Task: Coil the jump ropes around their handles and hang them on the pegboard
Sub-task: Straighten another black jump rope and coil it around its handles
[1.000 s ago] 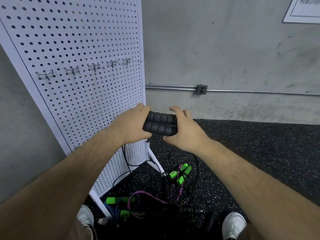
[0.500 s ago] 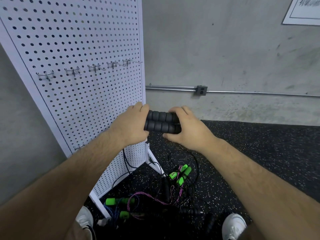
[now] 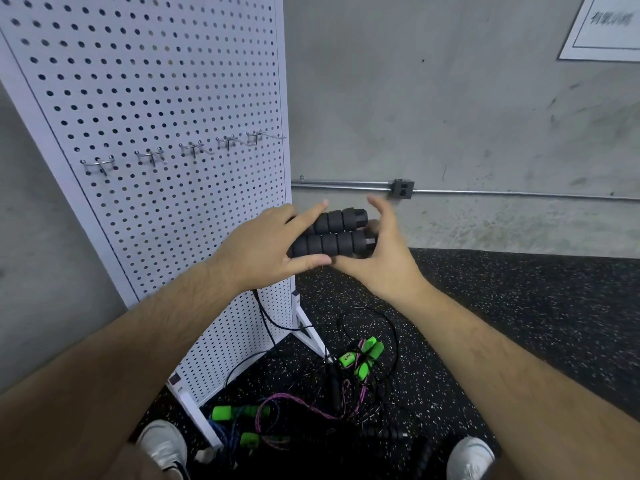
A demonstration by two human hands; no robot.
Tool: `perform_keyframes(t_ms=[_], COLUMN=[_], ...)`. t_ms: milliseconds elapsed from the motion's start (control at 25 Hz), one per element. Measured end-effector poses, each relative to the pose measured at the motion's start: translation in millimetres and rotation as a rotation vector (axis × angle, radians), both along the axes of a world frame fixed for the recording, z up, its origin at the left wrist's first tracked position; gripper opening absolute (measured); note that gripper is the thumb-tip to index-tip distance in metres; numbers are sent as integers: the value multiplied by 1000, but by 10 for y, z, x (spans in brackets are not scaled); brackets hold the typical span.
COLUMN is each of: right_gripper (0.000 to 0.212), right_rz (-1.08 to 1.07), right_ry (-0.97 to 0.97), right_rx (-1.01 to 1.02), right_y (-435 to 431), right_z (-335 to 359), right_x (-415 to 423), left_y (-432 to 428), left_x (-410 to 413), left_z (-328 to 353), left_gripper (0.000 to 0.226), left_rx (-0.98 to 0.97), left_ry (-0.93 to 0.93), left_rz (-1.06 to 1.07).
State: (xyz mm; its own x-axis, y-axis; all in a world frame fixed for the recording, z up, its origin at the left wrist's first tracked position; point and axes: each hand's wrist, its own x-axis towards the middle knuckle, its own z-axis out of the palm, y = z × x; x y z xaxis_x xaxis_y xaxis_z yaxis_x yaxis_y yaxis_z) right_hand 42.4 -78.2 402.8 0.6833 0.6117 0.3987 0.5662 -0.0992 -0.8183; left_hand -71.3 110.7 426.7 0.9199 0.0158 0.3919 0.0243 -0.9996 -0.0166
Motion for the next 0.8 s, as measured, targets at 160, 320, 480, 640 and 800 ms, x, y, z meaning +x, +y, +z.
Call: perform_keyframes(t_ms=[160, 320, 480, 640, 800], right_gripper=[82, 57, 33, 28, 28], right_rz=[91, 152, 125, 159, 178], right_ry=[209, 304, 403, 557, 576], right_rx=[116, 85, 147, 243, 252], right_y=[82, 278, 421, 521, 566], right_z=[77, 102, 117, 104, 57], right_x=[-78, -207, -199, -158, -172], left_y=[119, 211, 243, 328, 375], left_x=[-54, -86, -28, -11, -9], left_z=[134, -18, -85, -112, -173], left_gripper=[93, 90, 91, 91, 86], left_rx=[96, 102, 122, 148, 142], left_ry=[-20, -23, -74, -166, -178], left_rz=[71, 86, 64, 50, 15])
